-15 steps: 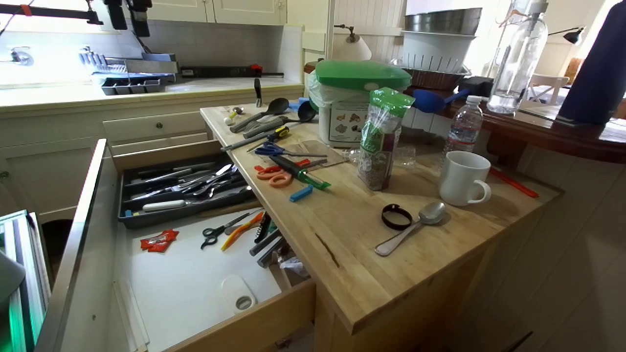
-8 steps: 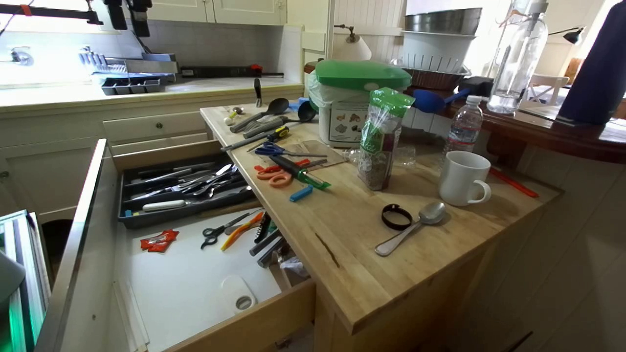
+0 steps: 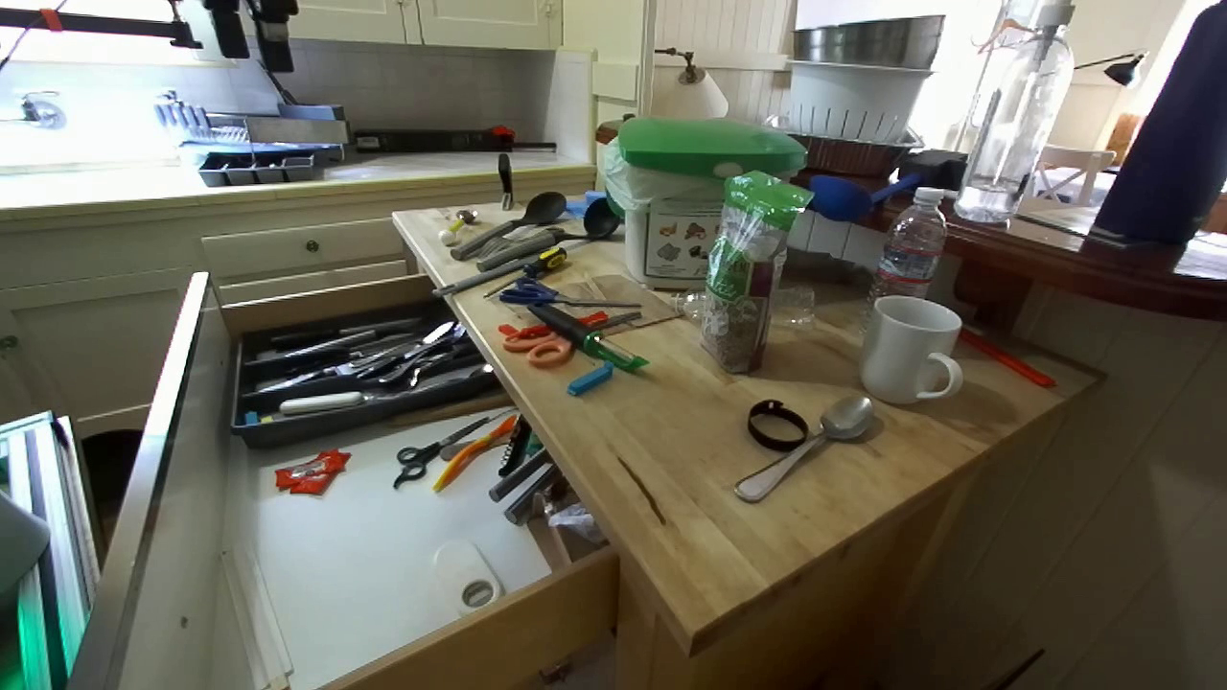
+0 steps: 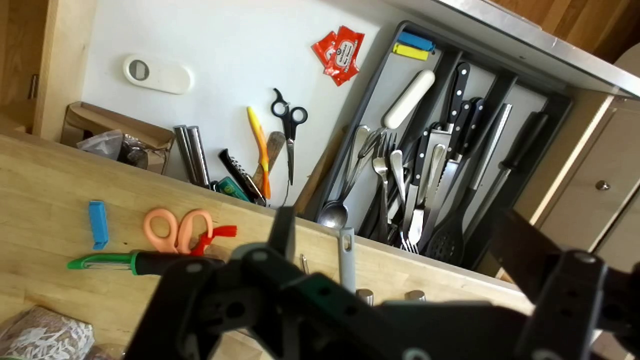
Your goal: Remove one serving spoon from the drawer
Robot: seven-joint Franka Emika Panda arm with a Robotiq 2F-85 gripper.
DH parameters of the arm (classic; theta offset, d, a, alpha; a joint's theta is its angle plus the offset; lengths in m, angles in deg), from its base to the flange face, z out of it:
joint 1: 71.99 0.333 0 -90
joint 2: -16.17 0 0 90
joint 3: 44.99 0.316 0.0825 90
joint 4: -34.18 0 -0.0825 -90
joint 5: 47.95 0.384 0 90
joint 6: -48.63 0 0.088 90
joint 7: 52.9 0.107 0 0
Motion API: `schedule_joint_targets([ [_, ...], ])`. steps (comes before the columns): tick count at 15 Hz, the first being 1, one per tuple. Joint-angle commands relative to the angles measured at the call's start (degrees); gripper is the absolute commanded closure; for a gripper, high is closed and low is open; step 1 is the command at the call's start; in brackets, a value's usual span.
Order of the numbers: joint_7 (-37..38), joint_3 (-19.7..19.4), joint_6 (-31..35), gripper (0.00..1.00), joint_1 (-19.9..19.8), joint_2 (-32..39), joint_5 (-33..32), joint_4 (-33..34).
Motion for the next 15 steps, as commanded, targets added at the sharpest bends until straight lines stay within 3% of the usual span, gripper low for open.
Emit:
schedule_joint_targets([
  [1, -0.20, 0.31, -0.09, 0.00, -0.43, 0.08, 0.21, 0.10],
  [5, 9.31, 5.23, 9.56, 0.00, -0.01, 4.42, 1.89, -2.62],
  [9, 22.68, 13.63, 22.22, 0.00, 1.96, 10.85, 4.96, -5.60],
  [13, 36.20, 22.37, 27.09, 0.00, 4.06, 20.22, 4.49, -3.72],
  [15, 40.22, 23.93, 27.78, 0.00, 5.42, 23.81, 5.84, -3.74],
])
